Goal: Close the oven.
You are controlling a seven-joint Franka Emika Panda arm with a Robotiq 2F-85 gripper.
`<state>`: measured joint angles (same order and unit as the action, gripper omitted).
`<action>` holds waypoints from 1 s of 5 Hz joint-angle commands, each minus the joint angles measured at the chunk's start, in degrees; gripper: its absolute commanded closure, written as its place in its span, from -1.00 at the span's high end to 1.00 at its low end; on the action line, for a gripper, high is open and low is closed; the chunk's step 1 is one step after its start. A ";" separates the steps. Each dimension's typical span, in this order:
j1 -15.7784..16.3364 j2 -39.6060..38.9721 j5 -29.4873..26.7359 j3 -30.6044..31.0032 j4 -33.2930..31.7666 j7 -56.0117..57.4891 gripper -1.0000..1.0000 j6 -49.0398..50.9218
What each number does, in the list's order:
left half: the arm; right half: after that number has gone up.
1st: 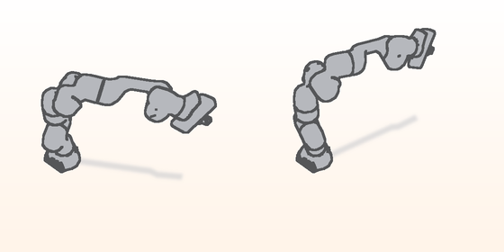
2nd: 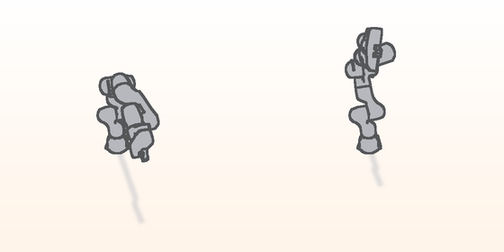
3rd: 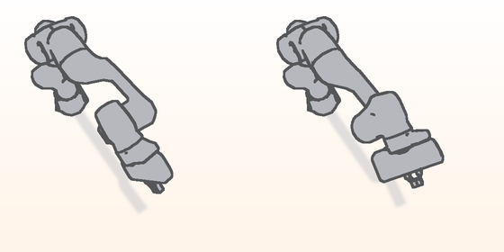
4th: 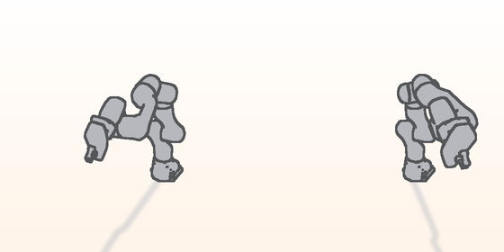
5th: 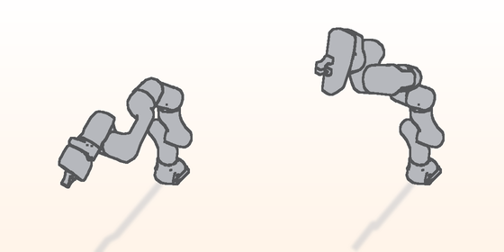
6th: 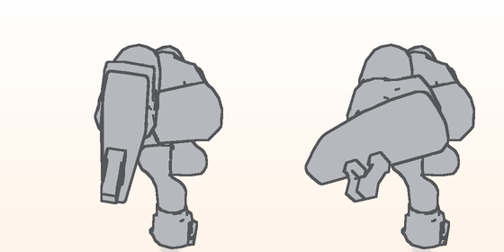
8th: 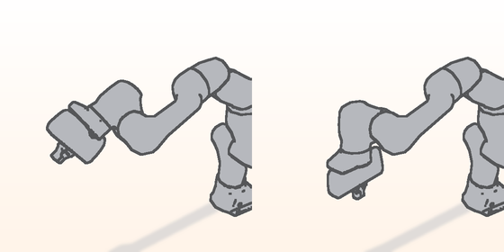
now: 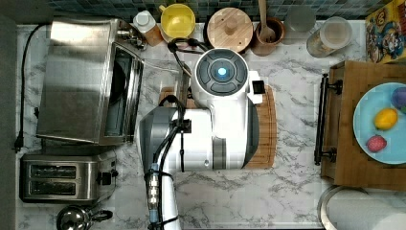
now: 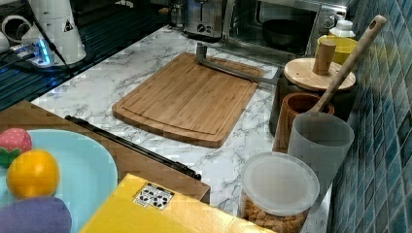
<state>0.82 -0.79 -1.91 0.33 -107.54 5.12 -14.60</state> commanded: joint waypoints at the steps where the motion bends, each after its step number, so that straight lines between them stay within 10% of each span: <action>1: -0.39 -1.87 -2.42 -0.28 -0.25 6.27 -1.00 -1.05; 5: -2.94 8.81 -31.42 -5.39 -29.41 42.55 -1.00 -23.13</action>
<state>-0.59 3.77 -30.52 -3.97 -130.48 41.60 -34.94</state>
